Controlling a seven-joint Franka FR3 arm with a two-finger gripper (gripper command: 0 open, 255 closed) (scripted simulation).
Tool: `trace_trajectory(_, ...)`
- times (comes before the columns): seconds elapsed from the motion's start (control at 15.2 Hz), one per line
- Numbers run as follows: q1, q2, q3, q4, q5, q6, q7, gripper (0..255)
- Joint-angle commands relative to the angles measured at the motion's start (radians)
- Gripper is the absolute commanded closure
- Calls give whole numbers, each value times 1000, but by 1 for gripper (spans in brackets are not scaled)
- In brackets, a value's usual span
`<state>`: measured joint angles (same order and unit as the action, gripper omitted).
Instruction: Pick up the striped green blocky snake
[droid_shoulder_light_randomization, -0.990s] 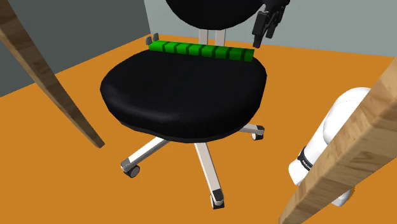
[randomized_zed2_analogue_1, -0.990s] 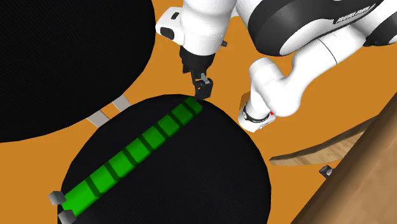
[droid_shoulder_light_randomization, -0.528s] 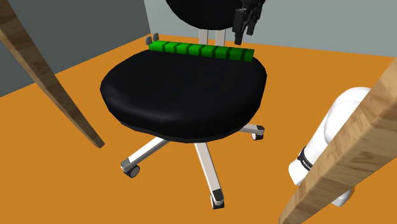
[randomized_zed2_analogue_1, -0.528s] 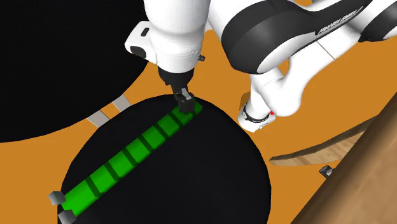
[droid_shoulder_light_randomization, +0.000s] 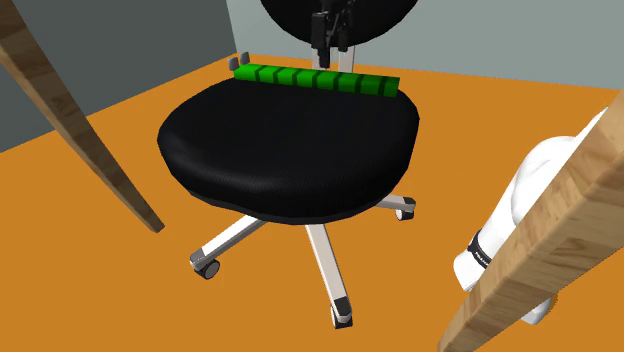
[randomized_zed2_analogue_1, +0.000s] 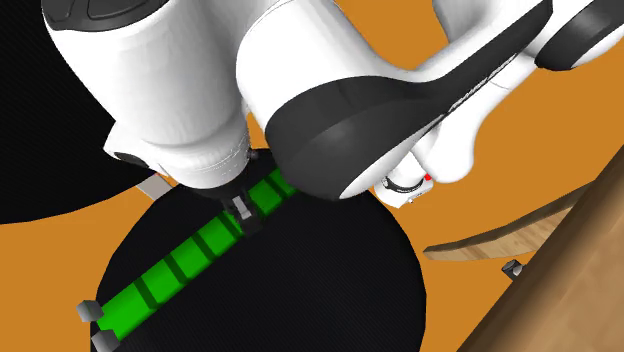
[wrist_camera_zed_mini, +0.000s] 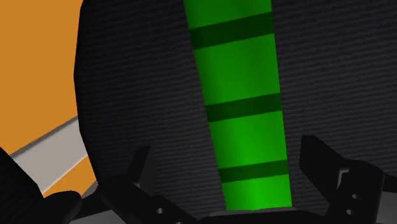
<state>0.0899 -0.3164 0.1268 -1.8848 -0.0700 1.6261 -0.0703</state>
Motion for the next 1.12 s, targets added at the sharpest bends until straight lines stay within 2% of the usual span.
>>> trace_trajectory(0.0, 10, 80, 19, 84, -9, -15, -1, 0)
trace_trajectory(0.13, 20, 156, 38, 167, -20, -32, -1, 0)
trace_trajectory(0.73, 21, 135, 36, 41, -17, 72, 7, 0)
trace_trajectory(0.79, 21, 139, 36, 46, -18, 71, 7, 255)
trace_trajectory(1.06, 21, 138, 36, 45, -18, 71, 7, 255)
